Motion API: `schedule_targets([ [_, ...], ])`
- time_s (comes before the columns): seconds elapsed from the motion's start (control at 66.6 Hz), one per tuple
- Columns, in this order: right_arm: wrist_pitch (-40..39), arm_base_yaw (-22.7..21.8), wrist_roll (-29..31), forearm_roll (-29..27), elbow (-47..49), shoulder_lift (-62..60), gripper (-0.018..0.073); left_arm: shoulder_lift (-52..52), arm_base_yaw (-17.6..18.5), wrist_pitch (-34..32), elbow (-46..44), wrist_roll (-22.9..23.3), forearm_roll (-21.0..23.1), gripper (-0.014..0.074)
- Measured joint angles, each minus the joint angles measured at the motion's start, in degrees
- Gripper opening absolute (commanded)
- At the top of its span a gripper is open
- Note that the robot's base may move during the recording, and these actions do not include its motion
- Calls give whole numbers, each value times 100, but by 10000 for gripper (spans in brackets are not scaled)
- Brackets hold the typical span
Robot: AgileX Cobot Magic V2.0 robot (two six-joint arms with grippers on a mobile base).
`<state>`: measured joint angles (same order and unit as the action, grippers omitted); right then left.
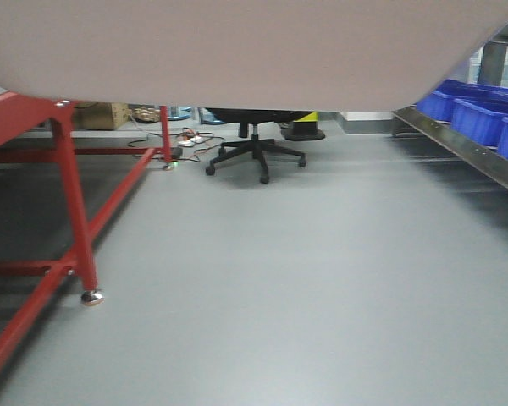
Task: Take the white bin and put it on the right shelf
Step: 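Drive the base away from the table carrying the bin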
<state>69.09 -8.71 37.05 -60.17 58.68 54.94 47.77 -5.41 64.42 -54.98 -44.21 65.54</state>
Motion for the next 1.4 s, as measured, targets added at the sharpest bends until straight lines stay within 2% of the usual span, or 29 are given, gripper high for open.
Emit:
schedule_targets([
  [1.396,12,0,0,0,0,0,424,0,0,0,0,0,0,262],
])
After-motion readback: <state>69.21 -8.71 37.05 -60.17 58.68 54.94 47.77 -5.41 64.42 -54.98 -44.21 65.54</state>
